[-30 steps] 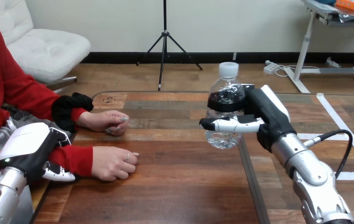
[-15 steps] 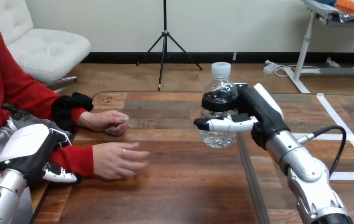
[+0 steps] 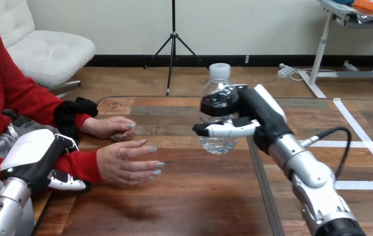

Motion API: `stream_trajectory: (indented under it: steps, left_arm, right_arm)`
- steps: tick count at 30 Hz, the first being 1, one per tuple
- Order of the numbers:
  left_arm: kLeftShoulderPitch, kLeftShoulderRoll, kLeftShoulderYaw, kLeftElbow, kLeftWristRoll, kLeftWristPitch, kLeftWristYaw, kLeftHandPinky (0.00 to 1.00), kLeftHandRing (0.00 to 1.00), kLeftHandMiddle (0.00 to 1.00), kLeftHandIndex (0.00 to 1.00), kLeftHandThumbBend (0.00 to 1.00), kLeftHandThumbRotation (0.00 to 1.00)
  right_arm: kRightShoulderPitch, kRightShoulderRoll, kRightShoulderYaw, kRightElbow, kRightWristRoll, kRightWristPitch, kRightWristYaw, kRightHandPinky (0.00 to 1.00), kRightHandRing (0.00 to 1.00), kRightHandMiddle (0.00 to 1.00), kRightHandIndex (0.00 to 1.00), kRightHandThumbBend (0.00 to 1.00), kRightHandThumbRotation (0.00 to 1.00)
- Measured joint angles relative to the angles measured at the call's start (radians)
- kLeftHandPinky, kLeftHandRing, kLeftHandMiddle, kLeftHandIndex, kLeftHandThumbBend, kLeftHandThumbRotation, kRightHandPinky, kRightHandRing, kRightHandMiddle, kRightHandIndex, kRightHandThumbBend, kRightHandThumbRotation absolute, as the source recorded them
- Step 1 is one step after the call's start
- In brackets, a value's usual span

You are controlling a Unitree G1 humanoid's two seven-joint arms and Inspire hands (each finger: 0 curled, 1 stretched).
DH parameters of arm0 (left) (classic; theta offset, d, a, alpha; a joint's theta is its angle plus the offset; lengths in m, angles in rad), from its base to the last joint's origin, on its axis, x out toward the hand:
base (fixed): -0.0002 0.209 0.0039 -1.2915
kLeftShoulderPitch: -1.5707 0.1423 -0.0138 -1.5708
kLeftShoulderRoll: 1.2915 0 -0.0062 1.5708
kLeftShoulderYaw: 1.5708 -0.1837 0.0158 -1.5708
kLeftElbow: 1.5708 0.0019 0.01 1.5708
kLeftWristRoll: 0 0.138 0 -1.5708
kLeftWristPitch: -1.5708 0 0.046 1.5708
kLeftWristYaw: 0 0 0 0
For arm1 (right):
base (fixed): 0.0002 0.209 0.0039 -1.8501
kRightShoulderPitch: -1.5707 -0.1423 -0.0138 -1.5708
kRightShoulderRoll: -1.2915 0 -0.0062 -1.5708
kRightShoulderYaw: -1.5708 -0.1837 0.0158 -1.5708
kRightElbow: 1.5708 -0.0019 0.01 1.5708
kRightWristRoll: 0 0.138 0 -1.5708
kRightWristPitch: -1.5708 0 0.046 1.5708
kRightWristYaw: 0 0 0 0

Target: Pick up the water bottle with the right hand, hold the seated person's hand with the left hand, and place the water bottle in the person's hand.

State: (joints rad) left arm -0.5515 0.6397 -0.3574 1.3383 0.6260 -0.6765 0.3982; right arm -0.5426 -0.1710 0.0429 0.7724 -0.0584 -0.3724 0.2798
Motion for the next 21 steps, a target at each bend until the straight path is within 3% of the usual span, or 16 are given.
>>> stream_trajectory:
  steps: [21]
  left_arm:
    - [0.001,-0.017,0.024,0.0,-0.031,-0.003,0.014,0.29,0.36,0.44,0.46,0.79,0.23]
  right_arm:
    - [-0.087,0.094,0.05,0.137,-0.037,-0.039,0.004,0.27,0.34,0.44,0.45,0.9,0.0]
